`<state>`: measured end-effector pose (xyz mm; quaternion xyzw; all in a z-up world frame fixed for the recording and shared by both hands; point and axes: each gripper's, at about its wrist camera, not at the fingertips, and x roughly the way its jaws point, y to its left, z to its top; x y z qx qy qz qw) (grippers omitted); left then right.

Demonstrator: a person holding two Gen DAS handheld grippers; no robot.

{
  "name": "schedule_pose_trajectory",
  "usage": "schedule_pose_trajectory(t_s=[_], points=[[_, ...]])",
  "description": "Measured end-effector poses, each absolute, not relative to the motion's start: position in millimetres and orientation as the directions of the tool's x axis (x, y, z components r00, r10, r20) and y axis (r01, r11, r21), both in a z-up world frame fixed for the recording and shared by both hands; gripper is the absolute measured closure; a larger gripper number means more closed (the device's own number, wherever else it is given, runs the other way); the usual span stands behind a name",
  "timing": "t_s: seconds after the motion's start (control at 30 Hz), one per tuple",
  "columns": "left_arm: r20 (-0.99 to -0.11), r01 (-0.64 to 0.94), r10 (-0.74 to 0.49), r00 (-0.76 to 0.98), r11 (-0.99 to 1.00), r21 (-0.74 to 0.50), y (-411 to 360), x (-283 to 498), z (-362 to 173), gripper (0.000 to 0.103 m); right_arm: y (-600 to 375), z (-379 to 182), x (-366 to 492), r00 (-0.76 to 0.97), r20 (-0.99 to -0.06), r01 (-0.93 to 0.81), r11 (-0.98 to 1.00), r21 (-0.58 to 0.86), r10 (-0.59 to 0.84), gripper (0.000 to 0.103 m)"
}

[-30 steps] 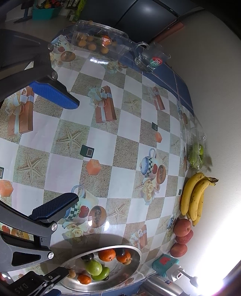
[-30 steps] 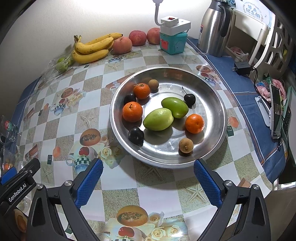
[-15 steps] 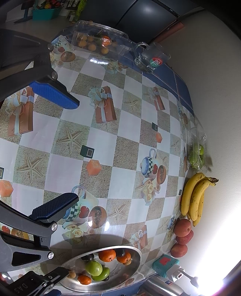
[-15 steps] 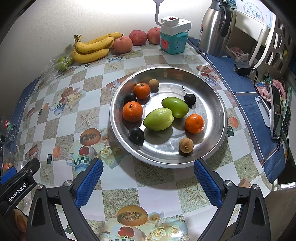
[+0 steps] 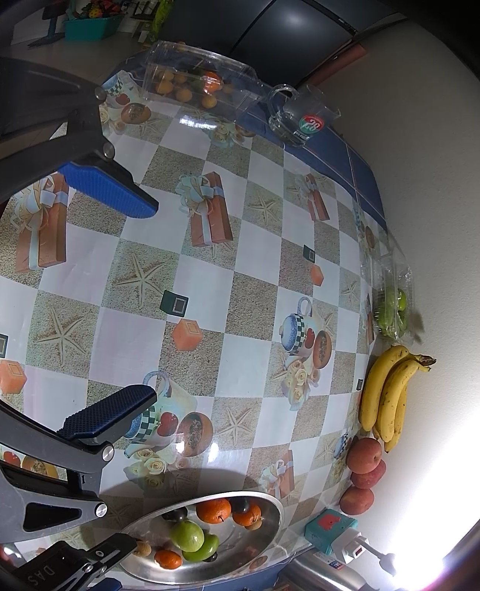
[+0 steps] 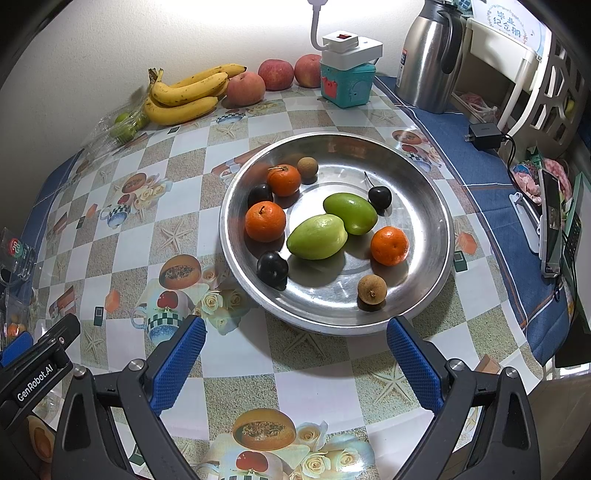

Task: Organize fruits

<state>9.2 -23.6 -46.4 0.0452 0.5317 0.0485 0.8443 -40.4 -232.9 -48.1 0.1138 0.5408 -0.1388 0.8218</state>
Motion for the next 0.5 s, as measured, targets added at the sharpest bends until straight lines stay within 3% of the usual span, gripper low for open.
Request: schedule_pose_trajectory(t_s=[0.5], points=[[-0.895,-0.035,0.132,0.426,0.991,0.129,-23.4,9.8,-47.1,0.009,-231.9,-48.8,-40.3,0.375,-0.921,0.352,0.935,0.036,-0.106,0.004]])
